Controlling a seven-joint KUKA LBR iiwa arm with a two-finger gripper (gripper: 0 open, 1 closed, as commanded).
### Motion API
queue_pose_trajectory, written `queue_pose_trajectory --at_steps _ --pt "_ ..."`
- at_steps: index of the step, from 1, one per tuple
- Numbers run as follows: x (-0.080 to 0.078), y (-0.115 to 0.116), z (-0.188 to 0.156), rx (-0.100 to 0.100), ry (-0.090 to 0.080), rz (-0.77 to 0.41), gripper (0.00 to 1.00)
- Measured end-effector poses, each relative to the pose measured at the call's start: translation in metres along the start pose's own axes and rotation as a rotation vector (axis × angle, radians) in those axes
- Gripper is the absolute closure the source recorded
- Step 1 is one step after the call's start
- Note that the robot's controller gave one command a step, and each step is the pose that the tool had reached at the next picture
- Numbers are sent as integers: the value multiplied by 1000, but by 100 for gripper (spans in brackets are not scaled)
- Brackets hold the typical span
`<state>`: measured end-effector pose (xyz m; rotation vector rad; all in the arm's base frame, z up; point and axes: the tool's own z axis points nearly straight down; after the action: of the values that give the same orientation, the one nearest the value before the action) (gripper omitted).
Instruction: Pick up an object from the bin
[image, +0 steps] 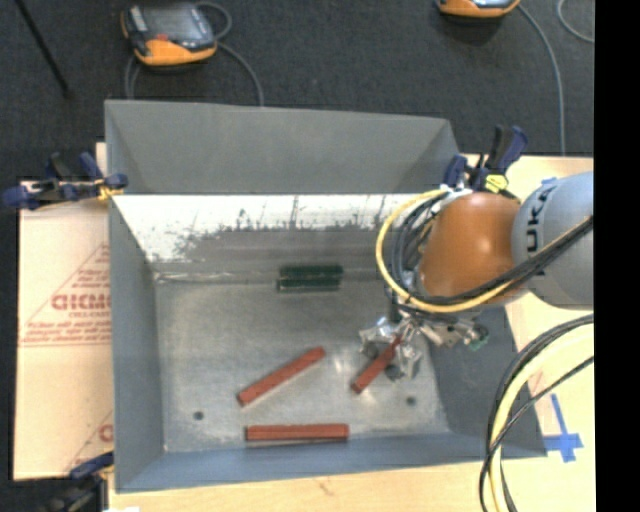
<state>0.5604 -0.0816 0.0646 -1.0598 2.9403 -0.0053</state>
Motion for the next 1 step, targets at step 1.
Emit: queue_pose_trajectory --at_steps 1 --pt "1 0 -4 -3 5 -3 100"
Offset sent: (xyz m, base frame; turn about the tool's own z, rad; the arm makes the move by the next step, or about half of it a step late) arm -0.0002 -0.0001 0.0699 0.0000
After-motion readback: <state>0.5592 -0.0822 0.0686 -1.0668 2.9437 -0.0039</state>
